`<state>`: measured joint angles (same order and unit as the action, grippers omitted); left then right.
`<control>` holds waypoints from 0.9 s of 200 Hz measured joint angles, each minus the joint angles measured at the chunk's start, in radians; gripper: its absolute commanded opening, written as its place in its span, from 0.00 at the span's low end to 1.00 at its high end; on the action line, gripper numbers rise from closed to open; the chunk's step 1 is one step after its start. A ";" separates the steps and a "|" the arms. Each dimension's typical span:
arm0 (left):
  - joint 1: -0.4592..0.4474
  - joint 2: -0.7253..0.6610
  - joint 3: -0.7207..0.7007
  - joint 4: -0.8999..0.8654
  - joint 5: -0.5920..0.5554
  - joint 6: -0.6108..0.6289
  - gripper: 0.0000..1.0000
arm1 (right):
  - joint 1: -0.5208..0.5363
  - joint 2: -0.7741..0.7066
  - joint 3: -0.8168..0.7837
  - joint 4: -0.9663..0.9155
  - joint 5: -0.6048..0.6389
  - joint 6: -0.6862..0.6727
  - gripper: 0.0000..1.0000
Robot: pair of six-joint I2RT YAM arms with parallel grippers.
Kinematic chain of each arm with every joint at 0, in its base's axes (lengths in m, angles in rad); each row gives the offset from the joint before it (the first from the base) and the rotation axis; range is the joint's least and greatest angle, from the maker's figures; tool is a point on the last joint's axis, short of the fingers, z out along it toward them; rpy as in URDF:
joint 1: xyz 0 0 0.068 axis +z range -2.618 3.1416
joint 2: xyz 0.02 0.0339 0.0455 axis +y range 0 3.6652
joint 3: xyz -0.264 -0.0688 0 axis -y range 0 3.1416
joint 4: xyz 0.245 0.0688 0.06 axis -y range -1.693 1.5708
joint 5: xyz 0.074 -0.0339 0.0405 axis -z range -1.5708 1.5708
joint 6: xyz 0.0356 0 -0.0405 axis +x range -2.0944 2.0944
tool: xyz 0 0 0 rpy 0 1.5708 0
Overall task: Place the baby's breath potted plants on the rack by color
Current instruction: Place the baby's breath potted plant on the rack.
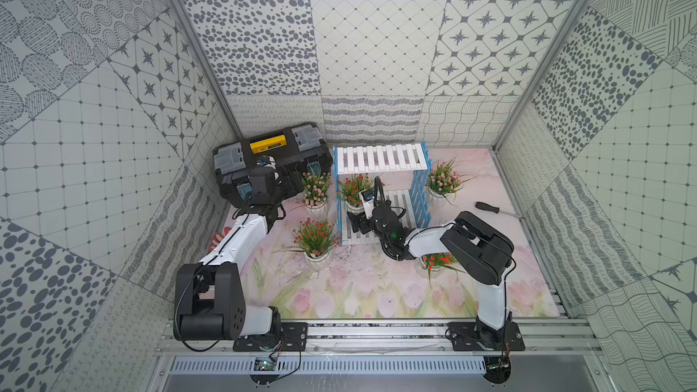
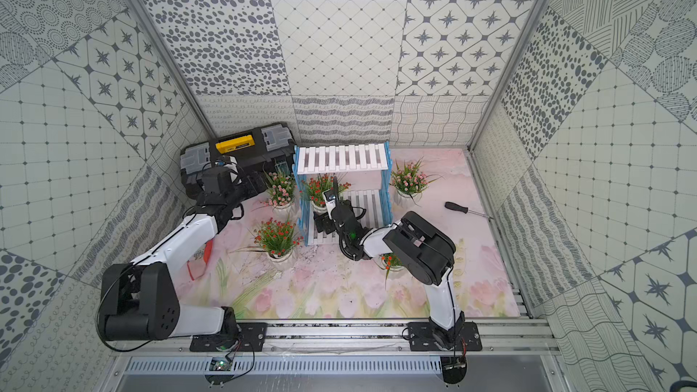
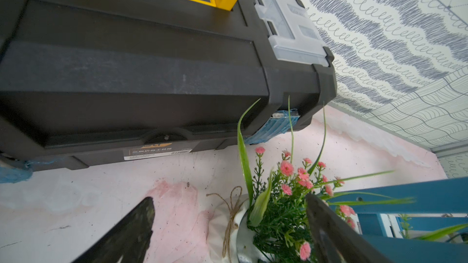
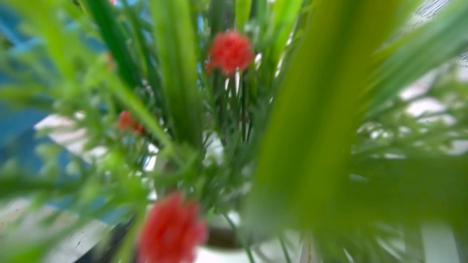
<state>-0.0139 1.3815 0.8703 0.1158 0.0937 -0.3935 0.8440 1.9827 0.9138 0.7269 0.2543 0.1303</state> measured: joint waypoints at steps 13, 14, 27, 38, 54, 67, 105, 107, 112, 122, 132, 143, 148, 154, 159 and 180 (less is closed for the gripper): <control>0.000 0.000 -0.003 0.001 0.000 0.000 0.94 | 0.006 0.000 -0.015 0.044 0.000 -0.008 0.98; 0.000 0.000 -0.003 0.001 0.000 0.000 0.94 | 0.007 0.000 -0.016 0.046 0.001 -0.008 0.98; 0.000 0.000 -0.004 0.000 0.000 0.000 0.94 | 0.012 0.000 -0.034 0.091 0.006 -0.012 0.98; 0.000 0.000 -0.004 0.001 0.000 0.000 0.94 | 0.015 -0.001 -0.055 0.125 0.010 -0.014 0.98; 0.000 0.000 -0.005 0.000 0.000 0.000 0.94 | 0.019 -0.023 -0.099 0.143 0.013 -0.015 0.98; 0.000 0.000 -0.005 0.000 0.000 0.000 0.94 | 0.021 -0.068 -0.143 0.144 0.014 -0.014 0.98; 0.000 0.000 -0.005 0.000 -0.002 0.000 0.94 | 0.048 -0.340 -0.248 0.050 -0.001 -0.010 0.98; 0.000 0.000 -0.005 0.000 -0.001 0.000 0.93 | 0.051 -0.359 -0.251 0.042 -0.003 -0.009 0.98; 0.000 0.000 -0.005 0.000 -0.002 0.000 0.94 | 0.061 -0.400 -0.258 0.021 -0.009 -0.008 0.98; 0.000 0.000 -0.005 0.000 -0.003 -0.001 0.93 | 0.082 -0.485 -0.270 -0.024 -0.031 -0.008 0.98; 0.000 0.000 -0.005 -0.001 -0.004 -0.003 0.93 | 0.104 -0.551 -0.277 -0.067 -0.056 -0.007 0.98; 0.000 0.000 -0.005 -0.002 -0.004 -0.005 0.93 | 0.120 -0.610 -0.284 -0.116 -0.100 -0.005 0.98; 0.000 0.000 -0.004 -0.002 -0.005 -0.005 0.93 | 0.127 -0.631 -0.288 -0.137 -0.123 -0.003 0.98; 0.000 0.000 -0.004 -0.005 -0.005 -0.006 0.93 | 0.134 -0.655 -0.296 -0.161 -0.166 0.001 0.98; 0.000 0.000 -0.003 -0.007 -0.005 -0.007 0.93 | 0.137 -0.667 -0.304 -0.174 -0.191 0.005 0.98; 0.000 0.000 -0.001 -0.015 -0.004 -0.007 0.93 | 0.156 -0.690 -0.348 -0.219 -0.298 0.023 0.98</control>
<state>-0.0139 1.3811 0.8696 0.1005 0.0895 -0.4007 1.0000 1.2926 0.5663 0.5076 -0.0441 0.1528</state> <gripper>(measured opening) 0.934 0.979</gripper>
